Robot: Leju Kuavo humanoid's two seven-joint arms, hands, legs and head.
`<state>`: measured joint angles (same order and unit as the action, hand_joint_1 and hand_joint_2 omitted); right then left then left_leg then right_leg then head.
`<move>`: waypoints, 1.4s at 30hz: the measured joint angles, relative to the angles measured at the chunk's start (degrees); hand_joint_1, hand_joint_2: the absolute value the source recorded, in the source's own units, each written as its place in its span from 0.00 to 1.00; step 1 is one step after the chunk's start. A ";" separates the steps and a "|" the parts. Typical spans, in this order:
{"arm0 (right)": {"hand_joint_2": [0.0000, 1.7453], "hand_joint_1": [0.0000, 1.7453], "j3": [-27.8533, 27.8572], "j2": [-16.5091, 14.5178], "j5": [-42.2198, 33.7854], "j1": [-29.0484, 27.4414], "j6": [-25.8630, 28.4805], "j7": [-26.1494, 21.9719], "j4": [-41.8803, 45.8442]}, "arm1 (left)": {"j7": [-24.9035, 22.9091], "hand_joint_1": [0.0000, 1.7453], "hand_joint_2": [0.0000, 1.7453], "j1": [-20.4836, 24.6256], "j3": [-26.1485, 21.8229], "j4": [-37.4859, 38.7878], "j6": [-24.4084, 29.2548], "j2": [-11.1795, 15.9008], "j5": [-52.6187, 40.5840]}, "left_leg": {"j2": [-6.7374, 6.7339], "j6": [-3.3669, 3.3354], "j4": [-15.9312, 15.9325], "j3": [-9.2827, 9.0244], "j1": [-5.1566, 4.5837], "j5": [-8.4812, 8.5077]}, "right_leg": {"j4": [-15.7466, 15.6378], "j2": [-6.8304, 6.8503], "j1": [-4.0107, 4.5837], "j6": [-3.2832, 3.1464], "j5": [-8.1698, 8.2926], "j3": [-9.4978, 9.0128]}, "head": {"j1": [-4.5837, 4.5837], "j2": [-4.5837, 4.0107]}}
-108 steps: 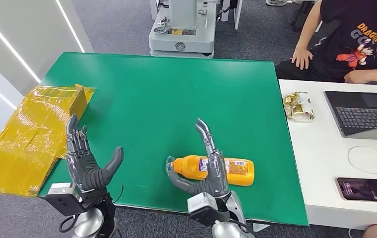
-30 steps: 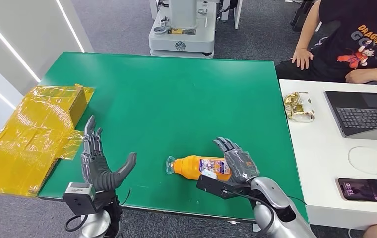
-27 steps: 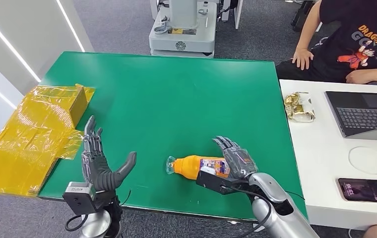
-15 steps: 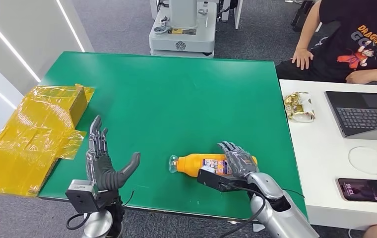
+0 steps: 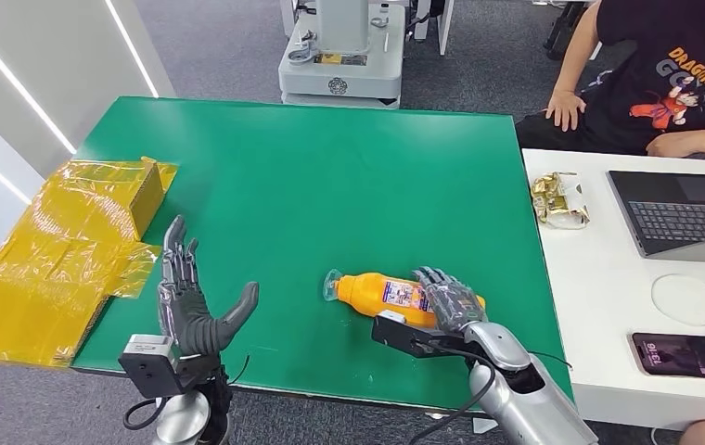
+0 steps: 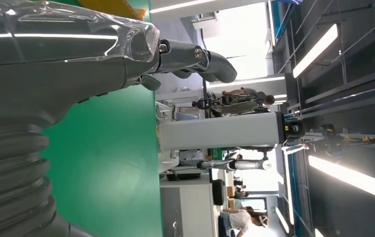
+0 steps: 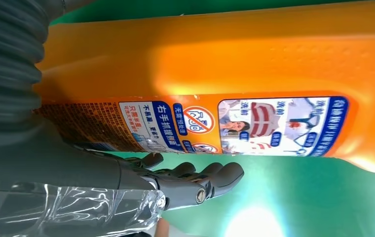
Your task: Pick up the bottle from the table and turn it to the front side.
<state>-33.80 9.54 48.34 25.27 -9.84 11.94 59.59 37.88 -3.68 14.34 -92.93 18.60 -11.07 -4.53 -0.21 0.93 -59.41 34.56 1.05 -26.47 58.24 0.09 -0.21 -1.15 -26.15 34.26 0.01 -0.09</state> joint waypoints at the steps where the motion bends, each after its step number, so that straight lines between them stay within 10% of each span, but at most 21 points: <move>1: 1.00 0.00 0.00 0.15 0.05 -0.01 -0.07 0.27 0.01 | 0.00 0.00 1.00 0.02 0.00 0.01 0.05 0.02 0.13 | 0.00 0.00 0.00 0.00 0.00 0.00 | 0.00 0.00 0.00 0.00 0.00 0.00 | -0.01 0.00; 5: 1.00 0.01 -0.01 1.03 0.02 -0.14 -0.43 0.91 0.19 | 0.00 0.00 1.00 0.11 0.00 0.02 0.09 0.07 0.64 | 0.00 0.00 -0.02 -0.01 0.00 0.00 | -0.01 0.00 0.00 0.01 0.00 -0.02 | 0.00 0.00; 9: 1.00 0.93 0.00 1.69 0.09 -0.36 -0.61 1.26 0.58 | 0.00 0.00 1.00 0.44 0.00 0.14 0.05 0.17 1.05 | 0.00 0.00 -0.02 -0.03 0.00 0.00 | -0.03 0.00 0.00 0.01 0.01 -0.04 | -0.01 0.00; 10: 1.00 0.98 0.01 1.78 0.13 -0.41 -0.61 1.38 0.66 | 0.00 0.00 1.00 0.60 0.00 0.23 0.05 0.22 1.18 | 0.00 0.00 -0.02 -0.03 0.00 0.00 | -0.03 0.00 0.00 0.01 0.01 -0.05 | 0.00 0.00; 27: 1.00 1.00 0.53 1.84 0.96 -1.26 1.47 0.31 1.48 | 0.31 0.00 1.00 2.88 0.00 2.32 0.15 0.56 3.11 | 0.00 0.00 -0.02 -0.08 0.00 0.00 | -0.03 -0.01 0.00 0.01 0.01 -0.10 | 0.00 0.00; 42: 1.00 1.00 5.90 -3.67 -4.58 -6.48 25.53 -13.70 6.24 | 1.74 0.00 1.00 4.17 0.04 3.60 1.86 0.69 3.95 | 0.00 -0.01 -0.01 0.05 0.01 -0.01 | -0.01 -0.01 0.01 0.03 -0.01 0.03 | 0.00 0.00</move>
<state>-27.90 5.87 43.76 18.79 15.69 -1.76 65.82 39.62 0.49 14.38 -89.33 20.46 -10.38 -0.58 -0.21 0.92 -59.42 34.61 1.06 -26.48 58.22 0.08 -0.20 -1.12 -26.17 34.29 0.01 -0.09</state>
